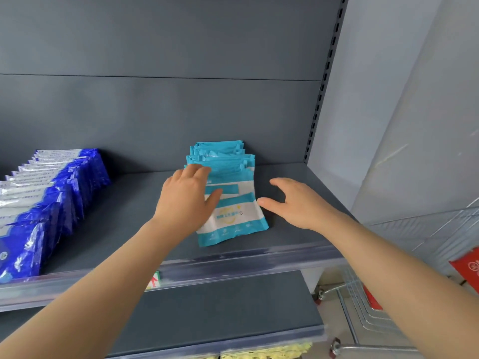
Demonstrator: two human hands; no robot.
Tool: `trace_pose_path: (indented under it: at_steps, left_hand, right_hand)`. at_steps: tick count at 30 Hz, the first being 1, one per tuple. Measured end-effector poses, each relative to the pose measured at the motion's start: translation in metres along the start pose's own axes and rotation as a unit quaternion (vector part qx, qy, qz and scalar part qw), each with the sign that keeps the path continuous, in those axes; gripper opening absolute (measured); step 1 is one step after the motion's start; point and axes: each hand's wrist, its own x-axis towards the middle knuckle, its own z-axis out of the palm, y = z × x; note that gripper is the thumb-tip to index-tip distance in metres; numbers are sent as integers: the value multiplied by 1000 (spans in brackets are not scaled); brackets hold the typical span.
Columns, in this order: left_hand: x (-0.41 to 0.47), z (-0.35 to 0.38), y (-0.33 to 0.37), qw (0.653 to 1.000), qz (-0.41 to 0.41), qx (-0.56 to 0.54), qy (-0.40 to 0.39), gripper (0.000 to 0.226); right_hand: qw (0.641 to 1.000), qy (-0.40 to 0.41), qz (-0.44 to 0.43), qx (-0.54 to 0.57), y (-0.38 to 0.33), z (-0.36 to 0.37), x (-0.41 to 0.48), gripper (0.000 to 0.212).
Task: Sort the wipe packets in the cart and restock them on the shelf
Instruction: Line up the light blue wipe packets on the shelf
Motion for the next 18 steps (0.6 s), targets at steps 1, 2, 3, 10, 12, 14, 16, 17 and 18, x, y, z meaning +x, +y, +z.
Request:
trace_pose_path:
  at_steps: [1, 2, 3, 10, 12, 14, 16, 17, 18]
  left_hand:
    - [3, 2, 14, 1000, 29, 6, -2, 49]
    - [4, 4, 30, 999, 53, 7, -8, 46]
    - [6, 9, 47, 997, 72, 8, -15, 43]
    - [13, 60, 168, 980, 194, -18, -29, 34]
    - [18, 78, 212, 976, 211, -34, -41, 36]
    - [24, 99, 257, 972, 224, -54, -50, 37]
    - [30, 122, 306, 969, 233, -60, -61, 38]
    - [32, 135, 330, 968, 236, -59, -67, 38]
    - [34, 148, 353, 967, 239, -54, -74, 38]
  right_hand:
    - [1000, 10, -4, -11, 6, -6, -5, 71]
    - [1000, 17, -4, -23, 14, -12, -10, 68]
    - [999, 26, -7, -36, 25, -17, -15, 64]
    - [993, 86, 7, -87, 128, -51, -59, 52]
    - [991, 94, 22, -97, 170, -62, -72, 50]
    - [990, 90, 39, -106, 216, -74, -86, 49]
    - [989, 79, 53, -111, 265, -87, -100, 47]
    - [989, 74, 62, -115, 290, -94, -106, 46]
    - [988, 68, 72, -117, 314, -100, -113, 46]
